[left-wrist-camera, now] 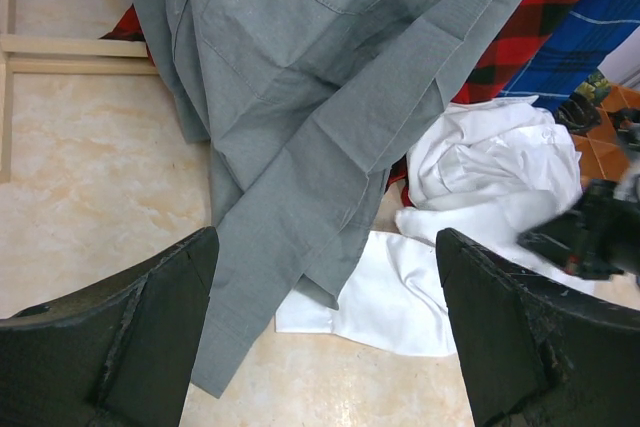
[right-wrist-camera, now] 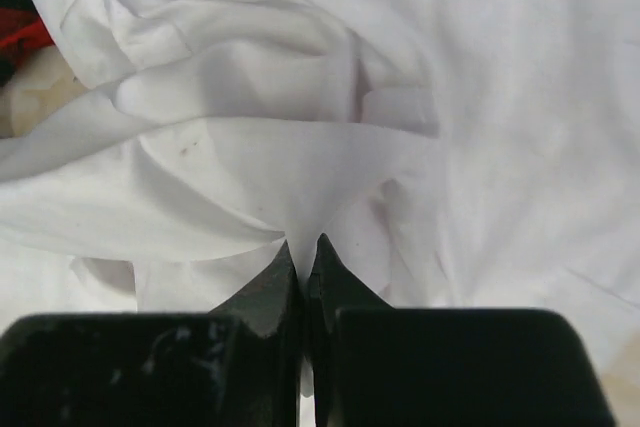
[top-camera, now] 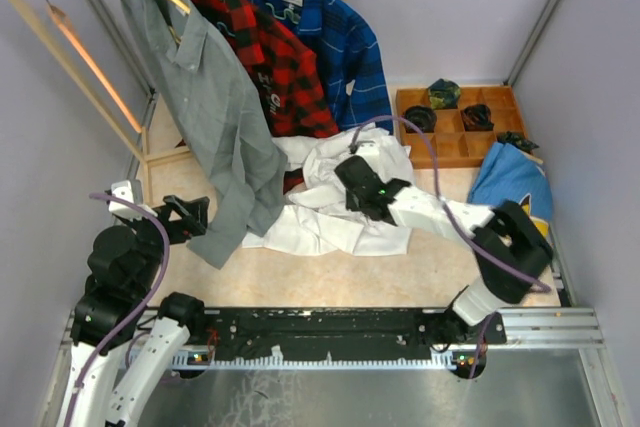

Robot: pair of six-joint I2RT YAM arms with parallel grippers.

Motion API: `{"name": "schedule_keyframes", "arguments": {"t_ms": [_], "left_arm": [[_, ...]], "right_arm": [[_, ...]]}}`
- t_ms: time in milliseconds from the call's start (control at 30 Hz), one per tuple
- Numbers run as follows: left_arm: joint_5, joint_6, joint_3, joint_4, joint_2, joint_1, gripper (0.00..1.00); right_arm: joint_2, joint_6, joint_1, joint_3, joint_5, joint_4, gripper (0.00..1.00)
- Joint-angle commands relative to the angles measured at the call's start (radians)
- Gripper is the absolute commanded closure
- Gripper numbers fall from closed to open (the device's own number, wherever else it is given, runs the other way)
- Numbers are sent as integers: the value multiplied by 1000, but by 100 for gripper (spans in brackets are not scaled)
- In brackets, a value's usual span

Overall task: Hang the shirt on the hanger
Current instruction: Pick up the shirt from the center of the board, then place the shirt at the center of the board.

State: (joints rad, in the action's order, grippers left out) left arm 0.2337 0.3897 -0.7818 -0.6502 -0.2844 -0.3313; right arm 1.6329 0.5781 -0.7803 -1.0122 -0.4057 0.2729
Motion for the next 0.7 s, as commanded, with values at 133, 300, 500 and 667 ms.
{"name": "schedule_keyframes", "arguments": {"t_ms": [133, 300, 500, 667], "left_arm": [[-2, 6, 9, 30, 17, -2, 5], [-1, 8, 10, 29, 10, -2, 6], [-1, 8, 9, 30, 5, -2, 6], [-2, 9, 10, 29, 6, -1, 6]], "right_arm": [[-672, -98, 6, -4, -272, 153, 100], [-820, -303, 5, -289, -455, 250, 100], [-795, -582, 6, -630, -572, 184, 100], [-765, -759, 5, -774, -604, 45, 100]]}}
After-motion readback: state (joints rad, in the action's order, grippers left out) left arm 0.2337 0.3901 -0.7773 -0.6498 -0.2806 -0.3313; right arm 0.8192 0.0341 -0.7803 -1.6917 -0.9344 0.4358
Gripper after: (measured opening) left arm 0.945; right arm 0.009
